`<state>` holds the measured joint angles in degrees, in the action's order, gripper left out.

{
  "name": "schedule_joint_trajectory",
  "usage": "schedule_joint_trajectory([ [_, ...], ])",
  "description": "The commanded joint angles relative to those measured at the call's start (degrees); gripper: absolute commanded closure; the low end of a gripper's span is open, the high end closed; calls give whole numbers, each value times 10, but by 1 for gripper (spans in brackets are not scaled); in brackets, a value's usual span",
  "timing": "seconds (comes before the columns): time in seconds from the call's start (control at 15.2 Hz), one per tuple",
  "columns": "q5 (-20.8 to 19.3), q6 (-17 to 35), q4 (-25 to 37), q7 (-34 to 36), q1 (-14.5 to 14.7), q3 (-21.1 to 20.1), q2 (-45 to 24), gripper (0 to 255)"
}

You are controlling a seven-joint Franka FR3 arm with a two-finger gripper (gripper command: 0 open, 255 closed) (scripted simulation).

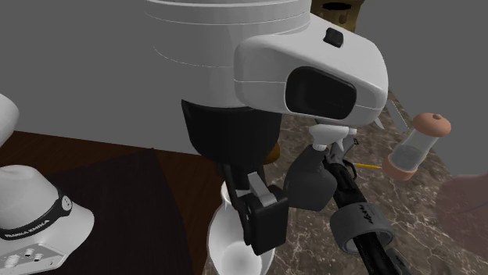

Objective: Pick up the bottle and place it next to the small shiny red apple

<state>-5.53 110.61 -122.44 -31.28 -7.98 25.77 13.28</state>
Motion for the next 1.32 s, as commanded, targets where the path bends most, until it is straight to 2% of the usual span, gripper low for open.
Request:
schedule_joint_trajectory([
  [0.0, 0, 1, -1, 0, 0, 0, 0, 0],
  [0.2, 0, 1, -1, 0, 0, 0, 0, 0],
  [0.26, 0, 1, -1, 0, 0, 0, 0, 255],
  [0.86, 0, 1, -1, 0, 0, 0, 0, 255],
  [1.25, -1, -46, 39, 1, 1, -4, 7, 255],
])
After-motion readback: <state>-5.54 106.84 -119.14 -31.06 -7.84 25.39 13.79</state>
